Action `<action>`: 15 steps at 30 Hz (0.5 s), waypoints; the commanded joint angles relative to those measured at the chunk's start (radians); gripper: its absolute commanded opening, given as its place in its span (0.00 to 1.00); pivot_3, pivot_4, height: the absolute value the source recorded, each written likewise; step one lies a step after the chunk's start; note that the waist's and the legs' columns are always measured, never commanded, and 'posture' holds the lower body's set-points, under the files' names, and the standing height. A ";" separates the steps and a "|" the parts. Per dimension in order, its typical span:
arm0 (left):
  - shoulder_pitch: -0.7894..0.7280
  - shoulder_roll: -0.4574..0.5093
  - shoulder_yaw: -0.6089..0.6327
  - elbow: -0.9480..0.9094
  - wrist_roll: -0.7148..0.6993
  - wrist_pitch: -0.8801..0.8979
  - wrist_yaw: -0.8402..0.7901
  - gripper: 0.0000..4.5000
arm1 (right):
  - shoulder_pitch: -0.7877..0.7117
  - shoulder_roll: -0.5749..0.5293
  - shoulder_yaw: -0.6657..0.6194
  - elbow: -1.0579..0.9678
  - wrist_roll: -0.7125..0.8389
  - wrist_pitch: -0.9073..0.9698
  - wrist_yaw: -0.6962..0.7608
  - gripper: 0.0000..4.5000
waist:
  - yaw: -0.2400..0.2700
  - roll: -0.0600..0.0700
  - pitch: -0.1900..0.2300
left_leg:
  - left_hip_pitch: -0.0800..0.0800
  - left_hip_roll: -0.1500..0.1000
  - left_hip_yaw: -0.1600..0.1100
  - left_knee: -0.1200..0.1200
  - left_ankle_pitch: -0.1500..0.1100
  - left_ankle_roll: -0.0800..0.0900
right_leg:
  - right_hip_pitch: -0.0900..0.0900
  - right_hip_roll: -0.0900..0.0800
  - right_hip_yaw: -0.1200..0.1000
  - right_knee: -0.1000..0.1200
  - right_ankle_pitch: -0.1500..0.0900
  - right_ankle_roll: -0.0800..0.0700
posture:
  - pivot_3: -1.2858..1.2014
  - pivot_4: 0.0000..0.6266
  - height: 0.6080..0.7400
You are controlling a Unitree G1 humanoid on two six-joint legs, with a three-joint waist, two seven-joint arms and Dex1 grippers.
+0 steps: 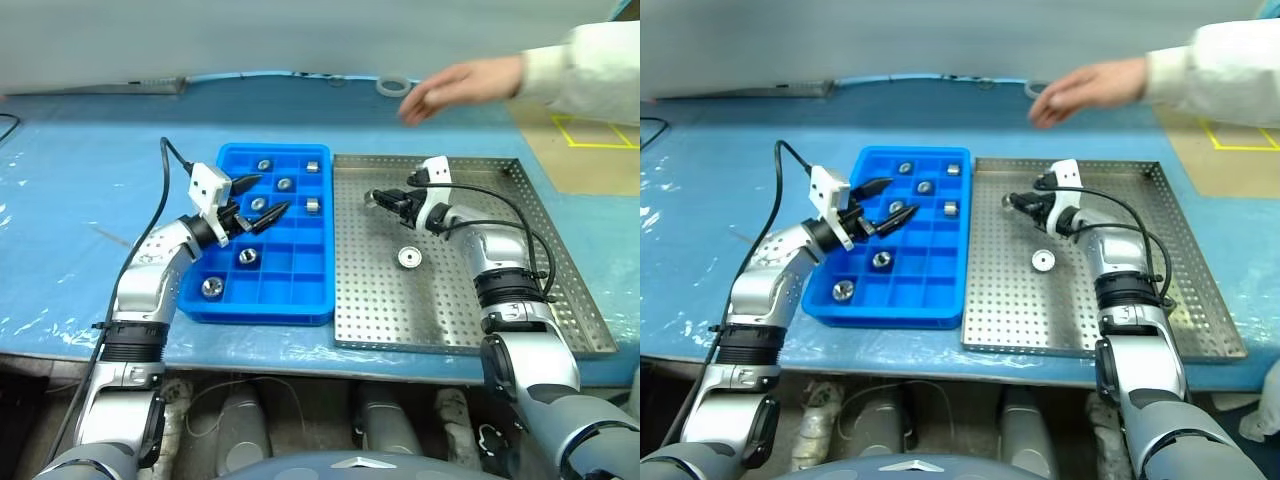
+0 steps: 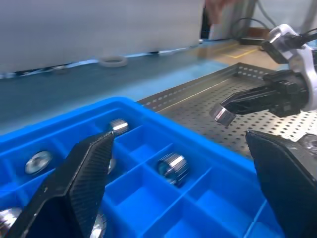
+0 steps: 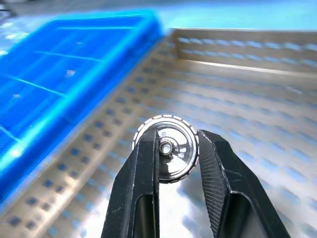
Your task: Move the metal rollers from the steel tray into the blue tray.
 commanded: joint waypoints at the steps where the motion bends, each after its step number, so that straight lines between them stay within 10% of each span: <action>1: 0.011 0.026 0.041 -0.088 -0.031 0.017 0.028 1.00 | -0.042 0.033 0.017 -0.047 0.038 -0.027 0.080 0.17 | 0.012 0.000 0.000 | 0.000 0.000 0.000 -0.001 0.001 -0.001 | 0.000 0.000 0.000 0.000 0.000 0.000 | 0.49 0.24 1.00; 15: 0.239 0.073 0.129 -0.331 -0.073 0.102 0.153 1.00 | -0.136 0.182 0.129 -0.009 0.054 -0.053 0.304 0.17 | 0.045 0.000 0.000 | -0.002 0.003 -0.003 -0.006 0.004 -0.006 | -0.004 0.000 -0.009 0.001 -0.001 -0.001 | 0.57 0.24 1.00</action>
